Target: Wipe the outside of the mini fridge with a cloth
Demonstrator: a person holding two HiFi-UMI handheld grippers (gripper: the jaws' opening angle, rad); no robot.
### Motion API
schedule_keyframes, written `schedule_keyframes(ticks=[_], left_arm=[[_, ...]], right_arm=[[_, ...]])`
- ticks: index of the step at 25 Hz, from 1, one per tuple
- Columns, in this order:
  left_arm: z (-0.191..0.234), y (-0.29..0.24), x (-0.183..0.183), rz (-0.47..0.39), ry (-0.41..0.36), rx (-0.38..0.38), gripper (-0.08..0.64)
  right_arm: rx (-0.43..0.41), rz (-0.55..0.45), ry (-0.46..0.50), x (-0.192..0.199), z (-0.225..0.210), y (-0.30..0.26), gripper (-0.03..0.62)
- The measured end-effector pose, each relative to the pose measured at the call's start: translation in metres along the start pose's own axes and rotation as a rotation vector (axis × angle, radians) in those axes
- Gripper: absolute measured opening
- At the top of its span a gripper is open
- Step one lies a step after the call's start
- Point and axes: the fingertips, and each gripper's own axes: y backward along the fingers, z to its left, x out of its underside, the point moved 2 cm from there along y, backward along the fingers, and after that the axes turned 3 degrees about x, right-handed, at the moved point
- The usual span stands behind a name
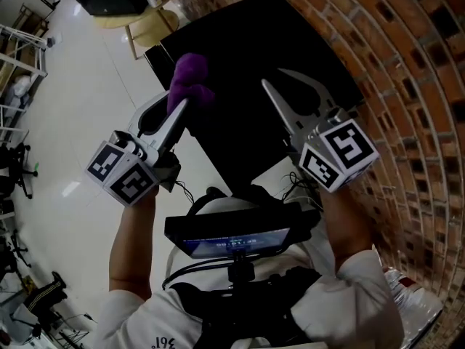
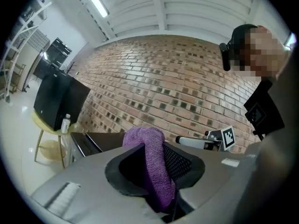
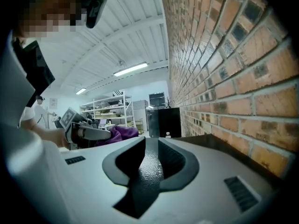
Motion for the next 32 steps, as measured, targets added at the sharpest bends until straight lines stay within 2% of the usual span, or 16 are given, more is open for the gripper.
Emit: schedule_keyframes(ticks=[4, 8, 11, 16, 23, 28, 32], left_arm=[[0.005, -0.015, -0.008, 0.053, -0.058, 0.018, 0.11], [0.017, -0.029, -0.017, 0.141, -0.179, 0.055, 0.112], [0.029, -0.04, -0.02, 0.203, -0.234, 0.115, 0.112], [0.035, -0.064, -0.007, 0.353, -0.352, 0.303, 0.117], [0.031, -0.08, 0.003, 0.472, -0.43, 0.51, 0.118], [0.029, -0.095, 0.012, 0.519, -0.484, 0.562, 0.124], [0.02, -0.106, 0.021, 0.539, -0.499, 0.566, 0.132]], right_arm=[[0.02, 0.006, -0.027, 0.003, -0.003, -0.001, 0.075], [0.076, 0.009, -0.041, 0.0, -0.002, 0.001, 0.075], [0.172, 0.01, -0.055, 0.002, -0.002, 0.004, 0.075], [0.398, 0.03, -0.072, 0.009, 0.002, 0.017, 0.075], [0.636, 0.018, -0.104, 0.004, 0.023, 0.036, 0.075], [0.735, 0.028, -0.129, 0.007, 0.045, 0.047, 0.075], [0.767, 0.027, -0.145, 0.013, 0.051, 0.064, 0.076]])
